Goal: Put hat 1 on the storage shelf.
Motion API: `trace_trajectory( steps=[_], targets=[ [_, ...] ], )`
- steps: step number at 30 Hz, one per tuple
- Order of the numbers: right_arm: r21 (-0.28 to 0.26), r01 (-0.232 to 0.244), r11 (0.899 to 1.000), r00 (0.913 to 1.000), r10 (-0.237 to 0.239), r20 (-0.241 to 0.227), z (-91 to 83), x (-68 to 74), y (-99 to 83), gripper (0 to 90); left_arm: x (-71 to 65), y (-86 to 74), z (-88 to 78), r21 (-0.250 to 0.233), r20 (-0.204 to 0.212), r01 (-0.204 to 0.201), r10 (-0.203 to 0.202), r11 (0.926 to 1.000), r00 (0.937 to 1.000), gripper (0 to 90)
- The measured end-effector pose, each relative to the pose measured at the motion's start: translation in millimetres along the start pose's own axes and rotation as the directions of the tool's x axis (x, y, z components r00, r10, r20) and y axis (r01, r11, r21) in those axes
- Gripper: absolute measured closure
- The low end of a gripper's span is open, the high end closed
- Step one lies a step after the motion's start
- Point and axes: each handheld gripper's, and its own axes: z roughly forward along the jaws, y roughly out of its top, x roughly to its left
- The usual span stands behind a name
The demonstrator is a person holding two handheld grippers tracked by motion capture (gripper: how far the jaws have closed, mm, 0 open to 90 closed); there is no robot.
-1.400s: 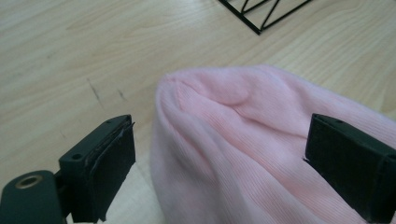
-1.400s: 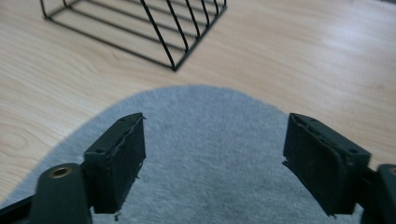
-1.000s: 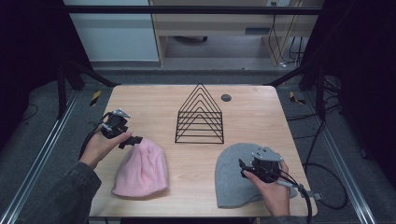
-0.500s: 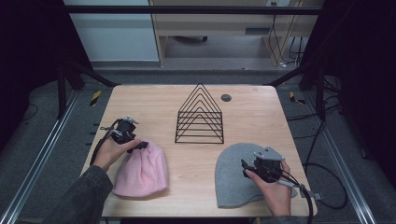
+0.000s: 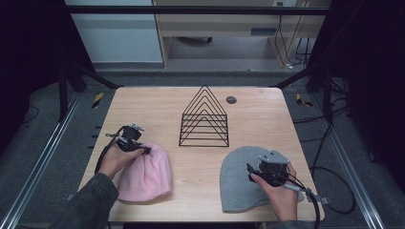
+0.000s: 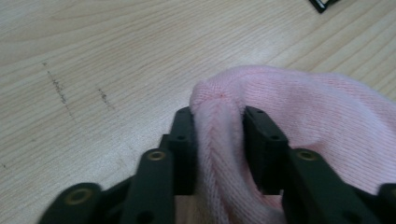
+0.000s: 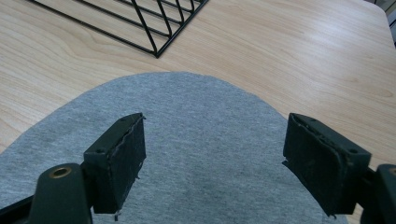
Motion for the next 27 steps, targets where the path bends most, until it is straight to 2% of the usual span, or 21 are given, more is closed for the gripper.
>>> trace_trajectory(
  steps=[2, 7, 10, 11, 15, 17, 19, 24, 25, 27],
  targets=[
    [0.007, 0.004, 1.0, 1.0, -0.004, -0.004, 1.2, 1.7, -0.5, 20.8, -3.1, -1.2, -3.9, -0.008, -0.007, -0.014, 0.014, 0.9999, 0.9999, 72.6],
    [0.004, 0.02, 1.0, 0.9997, -0.02, -0.014, 2.7, 5.9, 0.3, 20.9, -13.5, -3.1, -25.6, -0.079, -0.024, -0.057, 0.055, 0.9952, 0.9982, 74.4],
    [0.009, 0.026, 1.0, 0.9995, -0.025, -0.021, 4.8, 7.5, 0.9, 21.0, -21.8, -3.5, -41.4, -0.132, -0.028, -0.076, 0.073, 0.9883, 0.9969, 74.6],
    [0.01, 0.031, 0.999, 0.9993, -0.031, -0.021, 5.2, 7.9, 1.1, 21.3, -25.2, -3.7, -46.5, -0.159, -0.024, -0.073, 0.07, 0.9846, 0.9973, 74.7],
    [0.006, 0.052, 0.999, 0.9977, -0.052, -0.044, 6.0, 11.9, 2.2, 22.6, -39.6, -0.8, -69.0, -0.225, -0.025, -0.112, 0.109, 0.968, 0.9937, 74.8],
    [0.011, 0.048, 0.999, 0.9968, -0.048, -0.064, 6.1, 15.4, 2.2, 23.5, -46.8, 0.7, -77.2, -0.243, -0.032, -0.141, 0.137, 0.9596, 0.99, 74.9],
    [0.007, 0.06, 0.998, 0.9954, -0.059, -0.076, 7.2, 17.5, 2.8, 24.6, -52.6, 1.3, -82.1, -0.254, -0.027, -0.152, 0.151, 0.9551, 0.9882, 75.0],
    [-0.014, 0.07, 0.997, 0.9933, -0.071, -0.091, 7.5, 21.0, 3.6, 25.2, -59.2, 3.0, -90.5, -0.275, -0.004, -0.163, 0.169, 0.9474, 0.9857, 75.1],
    [-0.021, 0.06, 0.998, 0.9939, -0.062, -0.091, 7.7, 22.1, 4.0, 25.2, -59.9, 3.8, -92.6, -0.281, -0.002, -0.168, 0.174, 0.945, 0.9847, 75.2],
    [-0.022, 0.072, 0.997, 0.992, -0.074, -0.102, 9.7, 23.8, 4.3, 25.2, -60.7, 4.8, -95.8, -0.281, -0.006, -0.177, 0.182, 0.9433, 0.9832, 75.5]
  ],
)
